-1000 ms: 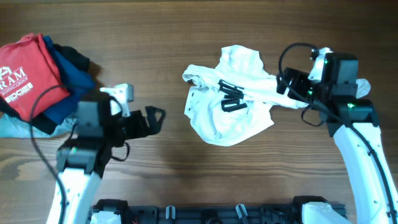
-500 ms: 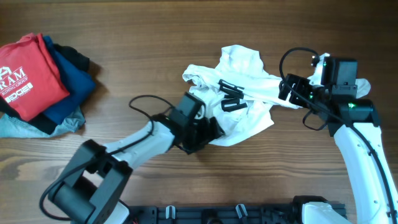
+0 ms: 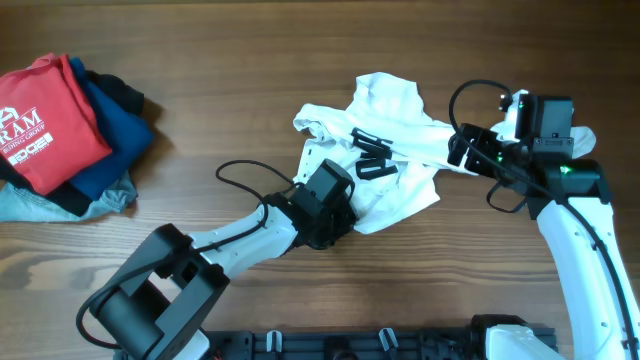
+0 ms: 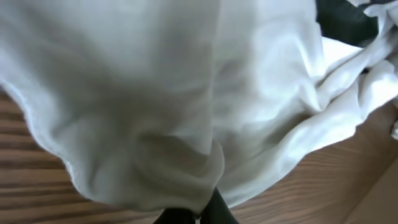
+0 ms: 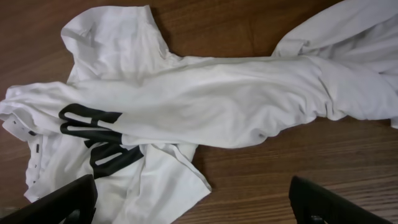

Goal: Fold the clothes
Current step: 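Grasp the left edge of the white T-shirt with the left gripper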

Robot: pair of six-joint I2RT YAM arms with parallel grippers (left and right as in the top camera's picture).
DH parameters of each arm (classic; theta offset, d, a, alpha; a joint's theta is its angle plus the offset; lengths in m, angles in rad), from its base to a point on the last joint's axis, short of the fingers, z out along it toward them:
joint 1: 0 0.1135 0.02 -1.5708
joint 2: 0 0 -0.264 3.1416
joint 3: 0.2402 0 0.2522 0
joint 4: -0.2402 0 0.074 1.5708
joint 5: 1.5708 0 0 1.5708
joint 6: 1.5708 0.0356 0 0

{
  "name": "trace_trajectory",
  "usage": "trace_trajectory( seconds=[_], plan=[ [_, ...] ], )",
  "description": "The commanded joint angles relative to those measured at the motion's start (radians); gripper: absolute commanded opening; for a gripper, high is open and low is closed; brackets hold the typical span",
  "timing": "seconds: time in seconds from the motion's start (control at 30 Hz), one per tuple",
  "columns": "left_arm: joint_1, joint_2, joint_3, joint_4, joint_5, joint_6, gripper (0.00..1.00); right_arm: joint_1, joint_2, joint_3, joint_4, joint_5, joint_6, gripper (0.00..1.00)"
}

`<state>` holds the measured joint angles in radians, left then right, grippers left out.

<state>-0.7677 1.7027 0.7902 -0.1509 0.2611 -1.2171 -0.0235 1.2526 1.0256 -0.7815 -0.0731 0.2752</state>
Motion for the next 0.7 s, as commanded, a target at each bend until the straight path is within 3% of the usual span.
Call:
trace_trajectory(
  seconds=[0.0, 0.03, 0.1, 0.13, 0.23, 0.33, 0.43, 0.67],
  plan=[
    [0.026, 0.005, 0.005, -0.084, -0.042, 0.007, 0.04, -0.003, 0.000, 0.005, -0.012, 0.017, -0.013, 0.99],
    [0.058, -0.006, 0.005, -0.147, -0.055, 0.010, 0.04, -0.003, 0.000, 0.005, -0.025, 0.017, -0.014, 0.99],
    [0.184, -0.057, 0.005, -0.293, -0.075, 0.135, 0.04, -0.003, 0.000, 0.005, -0.074, 0.017, -0.013, 0.99],
    [0.286, -0.099, 0.005, -0.370, -0.086, 0.224, 0.04, -0.003, 0.000, 0.005, -0.100, 0.018, -0.013, 0.99],
    [0.522, -0.197, 0.005, -0.529, -0.164, 0.323, 0.04, -0.003, 0.000, -0.005, -0.140, 0.016, -0.013, 1.00],
    [0.743, -0.277, 0.005, -0.613, -0.166, 0.423, 0.04, -0.003, 0.003, -0.006, -0.155, 0.006, -0.040, 0.95],
    [0.803, -0.289, 0.005, -0.651, -0.166, 0.429, 0.04, -0.003, 0.057, -0.006, -0.161, 0.054, 0.043, 0.95],
    [0.787, -0.289, 0.005, -0.650, -0.166, 0.429, 0.04, -0.002, 0.304, -0.007, -0.287, -0.010, 0.038, 0.90]
  ],
)
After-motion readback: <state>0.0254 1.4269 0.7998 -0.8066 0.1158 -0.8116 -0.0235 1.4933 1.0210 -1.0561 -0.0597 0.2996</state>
